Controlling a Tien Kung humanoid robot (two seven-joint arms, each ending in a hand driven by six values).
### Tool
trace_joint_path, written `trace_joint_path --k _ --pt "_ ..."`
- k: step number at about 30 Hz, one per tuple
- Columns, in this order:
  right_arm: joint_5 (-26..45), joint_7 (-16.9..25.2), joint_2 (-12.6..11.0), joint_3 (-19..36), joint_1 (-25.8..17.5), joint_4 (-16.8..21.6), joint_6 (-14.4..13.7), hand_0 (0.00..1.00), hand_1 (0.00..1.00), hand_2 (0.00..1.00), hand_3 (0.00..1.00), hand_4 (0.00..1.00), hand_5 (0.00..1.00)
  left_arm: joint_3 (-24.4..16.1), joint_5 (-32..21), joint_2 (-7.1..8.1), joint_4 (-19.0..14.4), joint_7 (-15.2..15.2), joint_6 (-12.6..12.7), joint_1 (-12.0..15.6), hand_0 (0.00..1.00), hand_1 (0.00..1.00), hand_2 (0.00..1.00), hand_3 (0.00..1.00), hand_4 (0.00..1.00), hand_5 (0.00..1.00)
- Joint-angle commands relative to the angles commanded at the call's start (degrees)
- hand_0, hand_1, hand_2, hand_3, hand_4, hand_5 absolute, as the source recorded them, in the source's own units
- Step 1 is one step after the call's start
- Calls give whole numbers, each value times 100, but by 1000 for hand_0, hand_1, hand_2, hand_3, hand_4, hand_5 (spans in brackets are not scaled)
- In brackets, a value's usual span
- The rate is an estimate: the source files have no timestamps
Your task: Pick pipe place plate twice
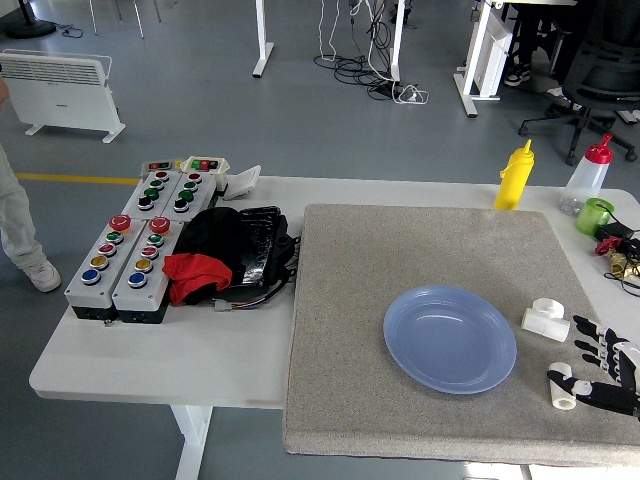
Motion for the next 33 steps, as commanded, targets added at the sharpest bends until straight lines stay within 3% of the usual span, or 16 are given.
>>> trace_joint_path --k 11,24,25,30,31,33 --pt "-2138 -99 55 -61 56 -179 -2 937 880 960 920 872 402 17 -23 5 5 -27 7 -13 740 718 783 800 411 998" --pt "-2239 -238 96 -119 89 -278 -10 892 833 919 910 855 421 -25 71 10 1 6 4 -27 740 715 777 795 415 998" --pt "-2262 -239 95 -126 94 -289 -13 749 764 832 867 834 431 -26 74 11 1 6 4 -28 740 714 772 792 418 998" --pt "-2411 -218 60 -196 117 -356 -67 749 764 832 867 834 431 -21 66 14 3 -2 7 -30 740 714 772 792 418 998" --pt "-2460 -207 45 -225 122 -379 -111 640 700 749 814 801 412 -20 66 15 3 -4 7 -31 740 714 771 793 422 998" --pt "-2505 -191 39 -249 124 -405 -150 640 700 749 814 801 412 -20 67 17 4 -6 6 -32 740 714 771 793 422 998"
